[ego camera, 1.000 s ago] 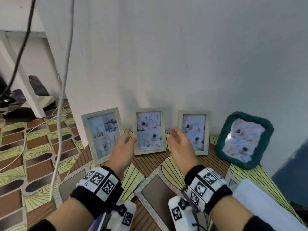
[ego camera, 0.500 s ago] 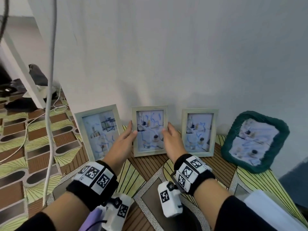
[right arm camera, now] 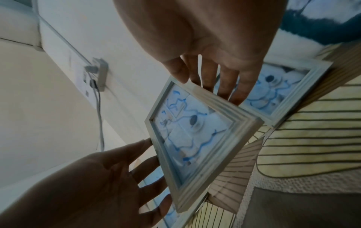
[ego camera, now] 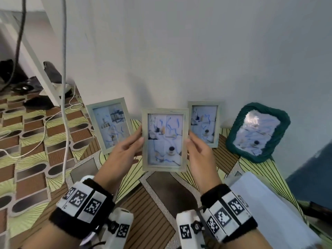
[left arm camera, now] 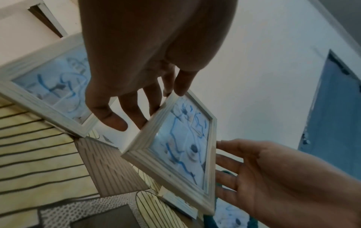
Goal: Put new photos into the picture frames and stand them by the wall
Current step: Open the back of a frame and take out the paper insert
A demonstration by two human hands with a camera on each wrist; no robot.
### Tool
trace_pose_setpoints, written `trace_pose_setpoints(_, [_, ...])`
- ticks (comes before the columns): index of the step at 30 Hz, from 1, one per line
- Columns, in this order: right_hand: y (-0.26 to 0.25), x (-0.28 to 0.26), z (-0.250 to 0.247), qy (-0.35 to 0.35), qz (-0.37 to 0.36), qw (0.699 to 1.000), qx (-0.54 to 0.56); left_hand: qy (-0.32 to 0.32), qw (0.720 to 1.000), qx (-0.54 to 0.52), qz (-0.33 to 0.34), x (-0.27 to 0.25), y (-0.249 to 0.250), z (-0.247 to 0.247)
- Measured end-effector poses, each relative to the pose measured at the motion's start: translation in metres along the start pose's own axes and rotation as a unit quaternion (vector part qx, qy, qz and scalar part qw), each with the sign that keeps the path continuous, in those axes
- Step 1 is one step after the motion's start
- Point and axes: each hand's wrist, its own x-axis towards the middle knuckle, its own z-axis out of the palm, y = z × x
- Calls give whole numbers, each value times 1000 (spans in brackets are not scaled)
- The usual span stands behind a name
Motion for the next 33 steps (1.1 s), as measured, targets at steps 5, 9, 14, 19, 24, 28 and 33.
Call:
trace_pose_setpoints(5, [0,-55,-26,-13,-3,999,35,-31,999,-15,29,-62,11,6])
trace_pose_setpoints(9, [3,-90,-42,-33,-7,998,59,-50,998,-40,24,-104,9,12])
trace_pose_setpoints(14, [10,-120,-50,-53,32,994,88,-53,998,-33,21,-139,0,21])
trace_pose_setpoints(19, [22,-138,-53,-79,145,966,198,-64,997,-41,-7,-163,-16,27])
trace_pose_setpoints(24, [32,-153,-53,-92,207,938,262,-79,995,-28,-46,-178,-28,23])
trace_pose_setpoints(28, [41,-162,-53,-95,258,928,251,-112,991,17,-73,-181,-39,22])
trace_pose_setpoints(33, [50,-166,-49,-92,300,914,259,-127,985,106,-41,-182,-51,26])
